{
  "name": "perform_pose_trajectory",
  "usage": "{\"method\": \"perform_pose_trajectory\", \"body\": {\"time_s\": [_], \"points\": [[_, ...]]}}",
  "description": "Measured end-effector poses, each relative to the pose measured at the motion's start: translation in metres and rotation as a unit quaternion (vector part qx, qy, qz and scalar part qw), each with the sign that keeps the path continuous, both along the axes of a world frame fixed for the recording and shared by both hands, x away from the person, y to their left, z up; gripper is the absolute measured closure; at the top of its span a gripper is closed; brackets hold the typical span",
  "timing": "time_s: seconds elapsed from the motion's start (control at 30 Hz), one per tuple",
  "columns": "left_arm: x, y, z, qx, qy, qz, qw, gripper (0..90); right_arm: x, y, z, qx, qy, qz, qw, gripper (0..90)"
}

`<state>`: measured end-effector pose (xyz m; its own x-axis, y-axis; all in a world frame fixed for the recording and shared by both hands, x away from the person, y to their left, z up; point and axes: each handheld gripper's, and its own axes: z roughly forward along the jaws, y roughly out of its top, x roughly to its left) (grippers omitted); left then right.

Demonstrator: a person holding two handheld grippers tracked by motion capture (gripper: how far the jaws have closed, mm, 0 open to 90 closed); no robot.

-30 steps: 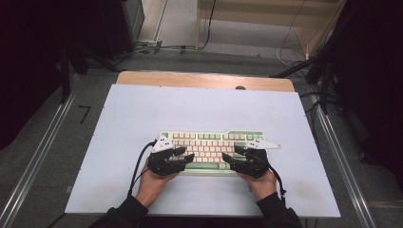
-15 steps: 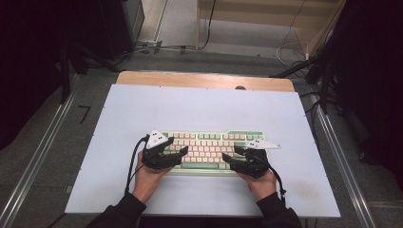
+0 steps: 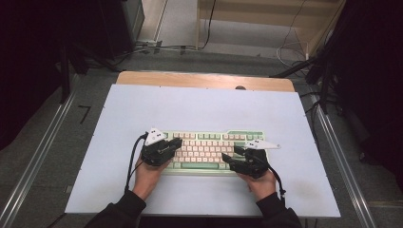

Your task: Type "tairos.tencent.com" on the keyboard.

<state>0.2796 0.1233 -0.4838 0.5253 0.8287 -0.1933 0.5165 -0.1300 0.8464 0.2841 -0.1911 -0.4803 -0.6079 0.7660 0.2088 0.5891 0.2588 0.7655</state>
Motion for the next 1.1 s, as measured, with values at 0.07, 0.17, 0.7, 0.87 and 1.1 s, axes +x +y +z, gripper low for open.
{"method": "perform_pose_trajectory", "body": {"time_s": [0.07, 0.17, 0.7, 0.87, 1.1], "points": [[0.002, -0.002, -0.002, 0.002, 0.009, -0.001, 1.0000, 90.0, 0.000, 0.000, 0.000, 0.000, 0.001, 0.000, 1.0000, 37.4], [0.006, -0.004, -0.004, 0.010, 0.021, -0.005, 0.9997, 90.0, 0.000, 0.000, 0.000, -0.001, 0.000, 0.000, 1.0000, 37.3], [0.010, -0.012, -0.009, 0.030, 0.044, -0.016, 0.9985, 90.0, 0.000, 0.000, -0.001, 0.000, 0.001, 0.000, 1.0000, 36.2], [0.010, -0.013, -0.009, 0.029, 0.045, -0.018, 0.9984, 90.0, 0.000, 0.000, -0.001, 0.000, 0.001, 0.000, 1.0000, 36.2], [0.011, -0.014, -0.011, 0.034, 0.055, -0.019, 0.9978, 90.0, 0.000, 0.000, 0.000, 0.000, 0.001, -0.001, 1.0000, 36.2]]}}
